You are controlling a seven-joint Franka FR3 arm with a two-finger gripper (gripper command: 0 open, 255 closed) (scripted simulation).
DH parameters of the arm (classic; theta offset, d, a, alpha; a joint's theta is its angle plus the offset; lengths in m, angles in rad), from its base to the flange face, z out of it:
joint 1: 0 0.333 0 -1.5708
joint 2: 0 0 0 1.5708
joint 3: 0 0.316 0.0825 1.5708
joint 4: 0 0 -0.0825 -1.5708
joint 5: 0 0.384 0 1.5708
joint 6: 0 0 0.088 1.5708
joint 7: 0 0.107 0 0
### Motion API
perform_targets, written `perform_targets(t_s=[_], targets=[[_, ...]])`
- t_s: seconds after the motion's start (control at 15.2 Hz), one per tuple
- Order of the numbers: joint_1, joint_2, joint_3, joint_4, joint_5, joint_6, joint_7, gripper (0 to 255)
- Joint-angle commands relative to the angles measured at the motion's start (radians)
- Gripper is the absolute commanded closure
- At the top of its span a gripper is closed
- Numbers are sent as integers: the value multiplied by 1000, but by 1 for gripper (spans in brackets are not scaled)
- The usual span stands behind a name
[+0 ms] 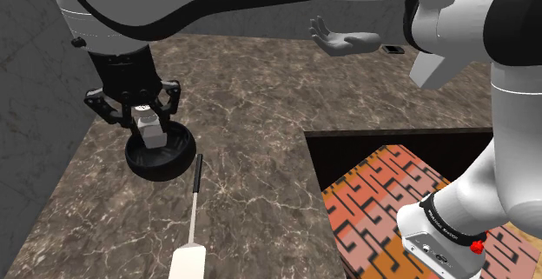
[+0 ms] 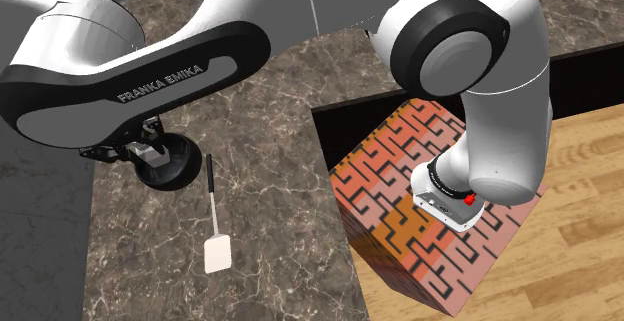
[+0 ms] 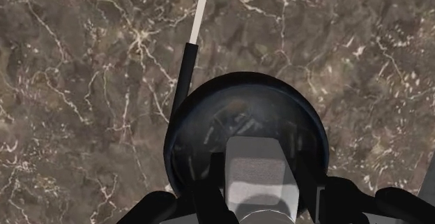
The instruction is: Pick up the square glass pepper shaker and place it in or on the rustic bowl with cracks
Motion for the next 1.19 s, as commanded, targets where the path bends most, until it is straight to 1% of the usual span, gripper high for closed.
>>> perform_targets(t_s=[0.0, 0.07, 0.4, 0.66, 1.12], targets=[[0, 0, 0, 0, 0, 0, 0, 255], [0, 0, 0, 0, 0, 0, 0, 0], [0, 0, 0, 0, 0, 0, 0, 0], [38, 13, -2, 162, -1, -139, -14, 0], [38, 13, -2, 162, -1, -139, -14, 0]])
